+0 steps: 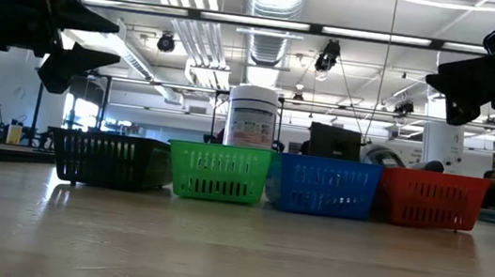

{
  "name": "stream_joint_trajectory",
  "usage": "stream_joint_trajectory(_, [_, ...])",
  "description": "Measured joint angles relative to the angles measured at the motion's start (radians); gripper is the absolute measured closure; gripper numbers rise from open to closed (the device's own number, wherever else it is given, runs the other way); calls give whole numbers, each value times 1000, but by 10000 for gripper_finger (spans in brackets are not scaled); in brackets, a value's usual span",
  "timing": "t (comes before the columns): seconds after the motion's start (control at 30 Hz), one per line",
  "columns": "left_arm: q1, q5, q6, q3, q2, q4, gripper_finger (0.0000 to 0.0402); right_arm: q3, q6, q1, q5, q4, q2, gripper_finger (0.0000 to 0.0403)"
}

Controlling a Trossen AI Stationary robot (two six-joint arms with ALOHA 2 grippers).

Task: Pick & Place Travel size toiletries
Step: Return to Home Position

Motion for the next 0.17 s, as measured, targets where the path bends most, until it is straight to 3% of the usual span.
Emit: stream_joint_trajectory(0.17, [0, 0, 0, 0, 0, 0, 140, 0, 0, 0, 0, 0, 0, 298])
